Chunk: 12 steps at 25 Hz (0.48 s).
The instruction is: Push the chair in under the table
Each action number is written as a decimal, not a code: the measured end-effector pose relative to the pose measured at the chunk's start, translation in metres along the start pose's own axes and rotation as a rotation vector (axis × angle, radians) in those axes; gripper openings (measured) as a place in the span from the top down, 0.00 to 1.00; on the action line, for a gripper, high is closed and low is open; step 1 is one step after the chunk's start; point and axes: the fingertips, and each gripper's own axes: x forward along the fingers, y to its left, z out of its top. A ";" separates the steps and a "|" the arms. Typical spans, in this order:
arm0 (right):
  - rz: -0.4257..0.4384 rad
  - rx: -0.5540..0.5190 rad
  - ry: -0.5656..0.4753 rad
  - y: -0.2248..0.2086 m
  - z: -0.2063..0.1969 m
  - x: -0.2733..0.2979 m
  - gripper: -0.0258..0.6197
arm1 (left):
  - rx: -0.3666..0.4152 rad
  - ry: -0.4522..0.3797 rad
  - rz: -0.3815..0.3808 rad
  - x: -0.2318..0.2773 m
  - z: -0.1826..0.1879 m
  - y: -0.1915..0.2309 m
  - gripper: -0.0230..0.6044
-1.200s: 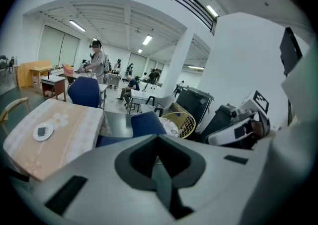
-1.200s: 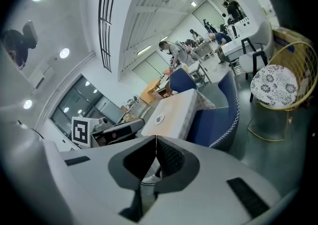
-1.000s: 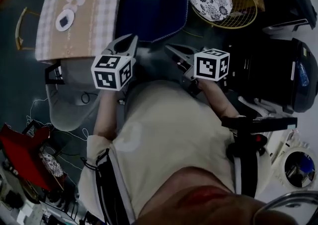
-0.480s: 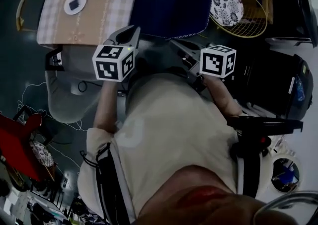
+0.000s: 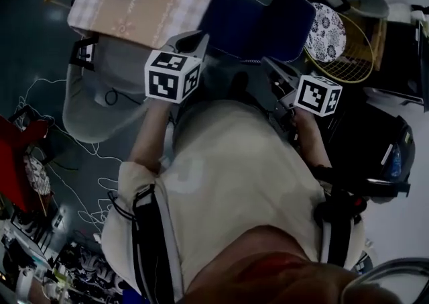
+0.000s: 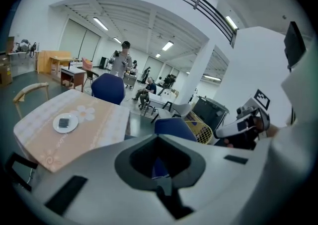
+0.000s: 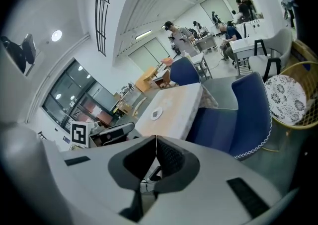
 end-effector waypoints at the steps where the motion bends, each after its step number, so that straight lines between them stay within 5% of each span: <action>1: -0.009 -0.002 -0.006 -0.005 0.002 -0.004 0.94 | -0.006 -0.004 0.005 0.002 0.001 -0.002 0.95; 12: 0.016 -0.164 0.045 -0.054 0.019 0.000 0.94 | -0.005 0.005 0.142 0.015 0.005 -0.022 0.95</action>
